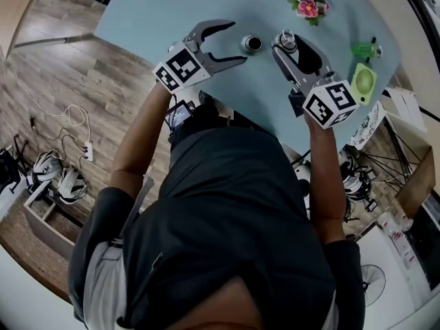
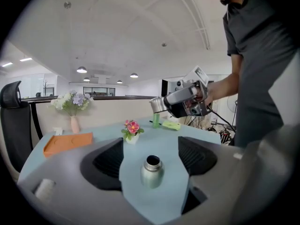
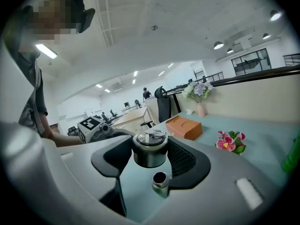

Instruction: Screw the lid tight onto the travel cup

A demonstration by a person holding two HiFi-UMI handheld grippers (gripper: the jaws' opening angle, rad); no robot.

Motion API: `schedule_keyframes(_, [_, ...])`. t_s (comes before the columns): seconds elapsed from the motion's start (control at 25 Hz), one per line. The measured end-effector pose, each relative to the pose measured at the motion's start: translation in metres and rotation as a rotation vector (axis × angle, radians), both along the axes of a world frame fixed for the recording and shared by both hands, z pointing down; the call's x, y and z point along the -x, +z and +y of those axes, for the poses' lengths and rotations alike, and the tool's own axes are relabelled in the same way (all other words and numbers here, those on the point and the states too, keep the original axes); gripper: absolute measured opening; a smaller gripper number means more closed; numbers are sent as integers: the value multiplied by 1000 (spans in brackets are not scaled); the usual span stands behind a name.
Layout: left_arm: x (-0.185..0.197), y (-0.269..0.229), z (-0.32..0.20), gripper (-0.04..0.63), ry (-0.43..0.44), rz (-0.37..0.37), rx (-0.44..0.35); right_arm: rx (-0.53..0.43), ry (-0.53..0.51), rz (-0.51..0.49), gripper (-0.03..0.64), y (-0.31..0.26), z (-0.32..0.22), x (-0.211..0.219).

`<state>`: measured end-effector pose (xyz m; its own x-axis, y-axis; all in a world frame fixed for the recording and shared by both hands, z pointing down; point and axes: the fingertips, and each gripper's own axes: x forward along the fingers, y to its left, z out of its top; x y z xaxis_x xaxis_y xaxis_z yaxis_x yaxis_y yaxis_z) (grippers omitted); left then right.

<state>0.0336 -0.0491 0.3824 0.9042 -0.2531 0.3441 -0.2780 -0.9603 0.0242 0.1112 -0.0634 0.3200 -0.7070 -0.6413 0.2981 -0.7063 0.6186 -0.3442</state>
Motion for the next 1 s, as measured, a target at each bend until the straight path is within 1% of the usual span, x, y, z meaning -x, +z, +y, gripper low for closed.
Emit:
schedule_keyframes(0.4, [-13,38,-1,408,36,-25,25,26,-51,39,238,29,-6,15])
schedule_keyframes(0.72, [-25,76,-2,419,74,-62,40,20,-95,98,238,58,-10,29])
schedule_keyframes(1.0, [-38,102,-5,426,117,-70,62,34,-134,143,239,86,-16,38])
